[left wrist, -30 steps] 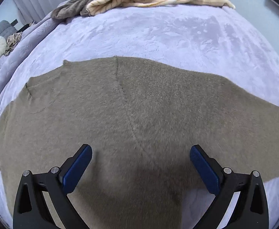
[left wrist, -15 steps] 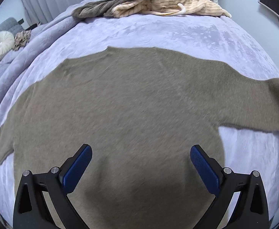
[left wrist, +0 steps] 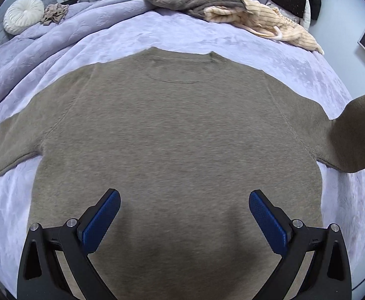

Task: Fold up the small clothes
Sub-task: 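Lift the sleeve with the right gripper and fold it across the sweater body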

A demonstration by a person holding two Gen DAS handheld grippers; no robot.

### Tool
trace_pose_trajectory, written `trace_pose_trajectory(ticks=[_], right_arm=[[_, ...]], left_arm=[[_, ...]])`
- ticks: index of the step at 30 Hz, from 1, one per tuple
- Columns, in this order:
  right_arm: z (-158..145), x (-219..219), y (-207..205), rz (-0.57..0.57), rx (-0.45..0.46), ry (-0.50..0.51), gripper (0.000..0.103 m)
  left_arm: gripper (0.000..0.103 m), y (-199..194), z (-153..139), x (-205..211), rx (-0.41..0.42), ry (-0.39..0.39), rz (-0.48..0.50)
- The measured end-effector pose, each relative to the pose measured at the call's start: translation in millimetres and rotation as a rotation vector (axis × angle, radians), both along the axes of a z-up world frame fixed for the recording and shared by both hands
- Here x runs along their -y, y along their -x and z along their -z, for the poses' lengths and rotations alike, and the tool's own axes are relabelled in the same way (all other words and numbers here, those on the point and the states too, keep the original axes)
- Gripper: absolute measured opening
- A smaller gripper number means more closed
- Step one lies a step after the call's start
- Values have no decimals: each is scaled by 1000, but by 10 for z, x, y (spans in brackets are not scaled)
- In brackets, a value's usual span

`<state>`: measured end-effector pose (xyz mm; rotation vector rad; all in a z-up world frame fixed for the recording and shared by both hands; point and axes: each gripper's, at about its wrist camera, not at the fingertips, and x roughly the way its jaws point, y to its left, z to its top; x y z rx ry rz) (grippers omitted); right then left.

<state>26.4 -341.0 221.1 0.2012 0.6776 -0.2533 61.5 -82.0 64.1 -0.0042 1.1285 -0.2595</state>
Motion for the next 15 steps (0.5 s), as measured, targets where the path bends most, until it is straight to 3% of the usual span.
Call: trace_pose_trajectory(ticks=[15], right_arm=[[211,-1126,-462,-134,-60,34,6]], left_arm=[[103,-11,190,-586,-19,10,-31]])
